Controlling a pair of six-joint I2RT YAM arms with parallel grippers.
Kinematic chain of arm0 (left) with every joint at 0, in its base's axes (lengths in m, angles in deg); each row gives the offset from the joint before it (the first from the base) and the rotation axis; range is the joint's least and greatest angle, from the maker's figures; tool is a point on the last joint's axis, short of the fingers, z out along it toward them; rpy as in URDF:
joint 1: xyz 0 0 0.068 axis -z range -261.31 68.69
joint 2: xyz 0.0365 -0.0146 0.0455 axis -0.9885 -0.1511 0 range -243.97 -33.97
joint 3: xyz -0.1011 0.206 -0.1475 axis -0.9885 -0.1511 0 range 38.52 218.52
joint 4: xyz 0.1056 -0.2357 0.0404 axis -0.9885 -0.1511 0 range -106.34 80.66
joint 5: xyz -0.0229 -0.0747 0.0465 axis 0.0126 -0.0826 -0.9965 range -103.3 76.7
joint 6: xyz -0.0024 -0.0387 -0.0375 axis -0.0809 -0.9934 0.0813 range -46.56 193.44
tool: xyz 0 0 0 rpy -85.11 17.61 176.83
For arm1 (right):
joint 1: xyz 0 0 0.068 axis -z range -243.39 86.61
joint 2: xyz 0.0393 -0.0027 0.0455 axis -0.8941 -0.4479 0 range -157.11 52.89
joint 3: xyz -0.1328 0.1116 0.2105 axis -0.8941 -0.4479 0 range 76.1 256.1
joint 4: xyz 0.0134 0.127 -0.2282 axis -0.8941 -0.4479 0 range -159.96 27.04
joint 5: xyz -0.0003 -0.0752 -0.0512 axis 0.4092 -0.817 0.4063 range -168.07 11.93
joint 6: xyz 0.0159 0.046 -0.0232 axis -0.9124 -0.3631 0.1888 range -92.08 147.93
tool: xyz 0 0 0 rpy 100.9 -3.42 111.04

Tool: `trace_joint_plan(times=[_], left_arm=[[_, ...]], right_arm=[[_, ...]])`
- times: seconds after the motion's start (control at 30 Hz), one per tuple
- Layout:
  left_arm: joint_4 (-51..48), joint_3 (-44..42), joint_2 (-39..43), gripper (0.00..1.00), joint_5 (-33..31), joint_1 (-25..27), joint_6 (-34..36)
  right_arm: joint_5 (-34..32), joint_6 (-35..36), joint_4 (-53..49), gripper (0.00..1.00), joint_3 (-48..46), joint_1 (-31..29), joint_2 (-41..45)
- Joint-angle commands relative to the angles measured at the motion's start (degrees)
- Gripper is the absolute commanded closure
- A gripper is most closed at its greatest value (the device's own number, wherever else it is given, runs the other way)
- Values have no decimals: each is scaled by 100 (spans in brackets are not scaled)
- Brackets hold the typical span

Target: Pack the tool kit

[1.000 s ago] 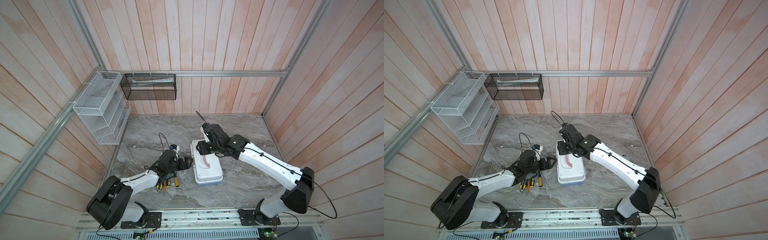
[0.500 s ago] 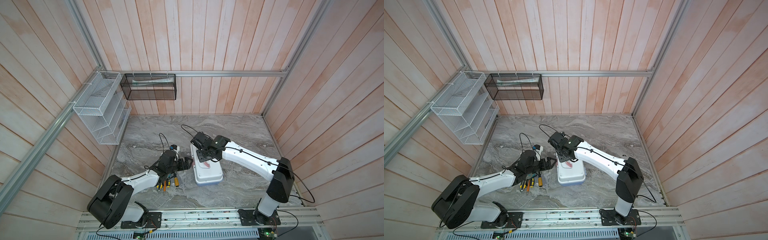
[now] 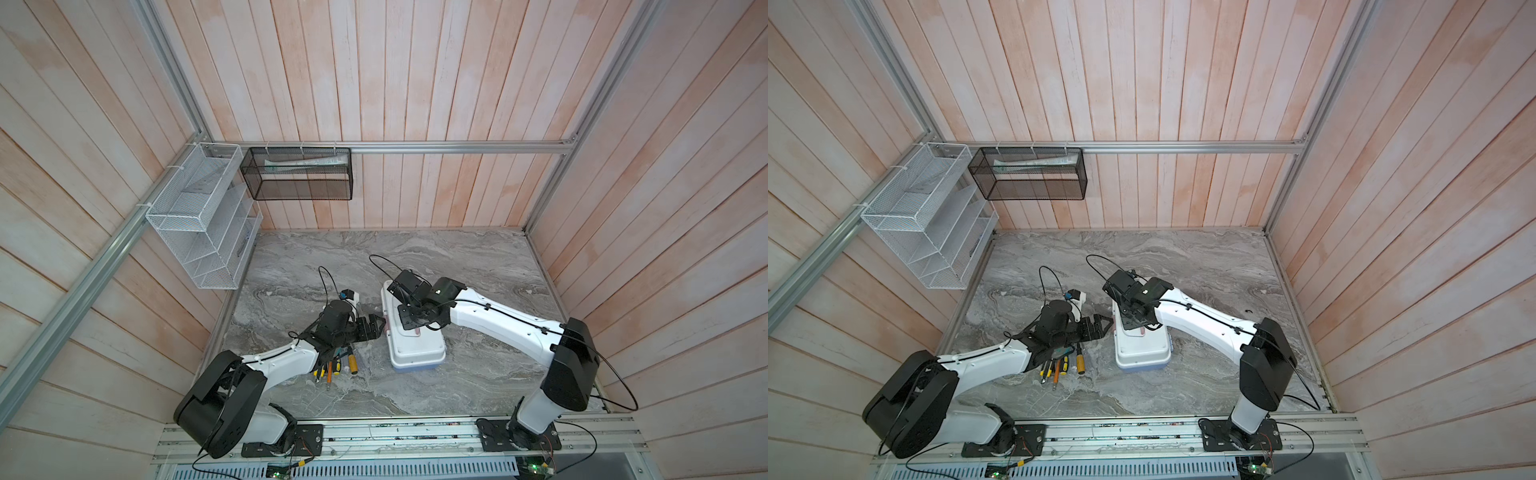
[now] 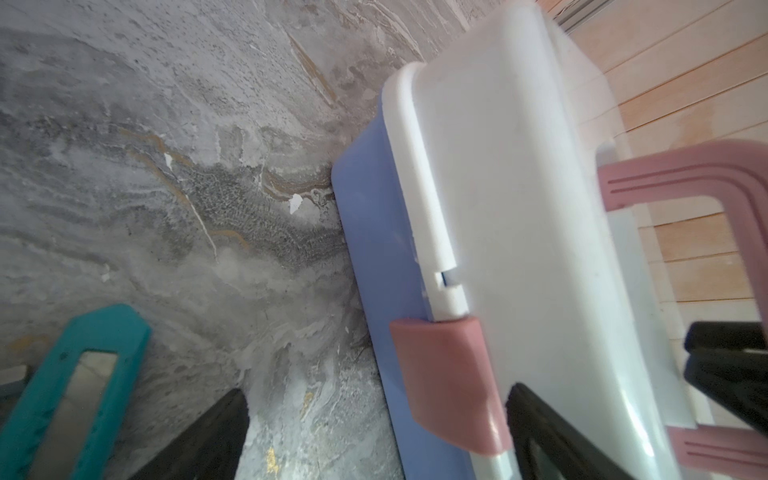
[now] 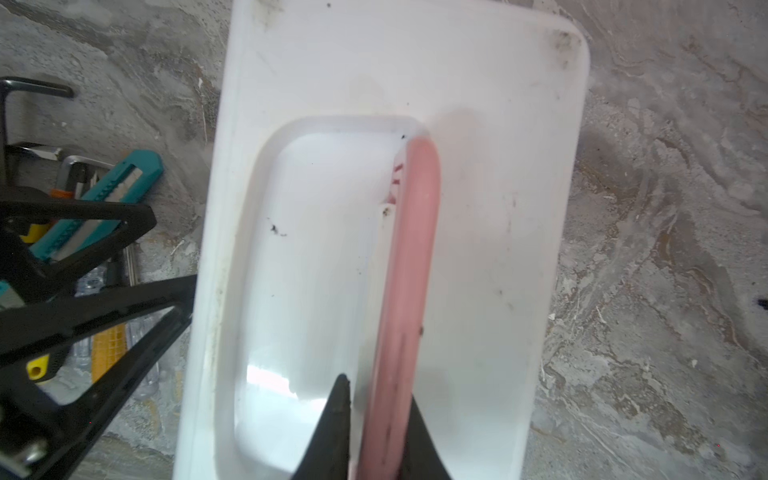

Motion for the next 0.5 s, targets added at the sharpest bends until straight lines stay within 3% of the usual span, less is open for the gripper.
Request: trace_joint_plan(times=[0.0, 0.3, 0.47], left_arm=[[89, 7, 185, 1, -59, 16, 13], [-279, -69, 799, 0, -589, 3, 41], [-655, -69, 1469, 0, -668, -237, 134]], right_arm=[[194, -167, 387, 92, -226, 65, 331], [524, -160, 971, 100, -467, 255, 701], [1172, -111, 2327, 100, -986, 326, 1156]])
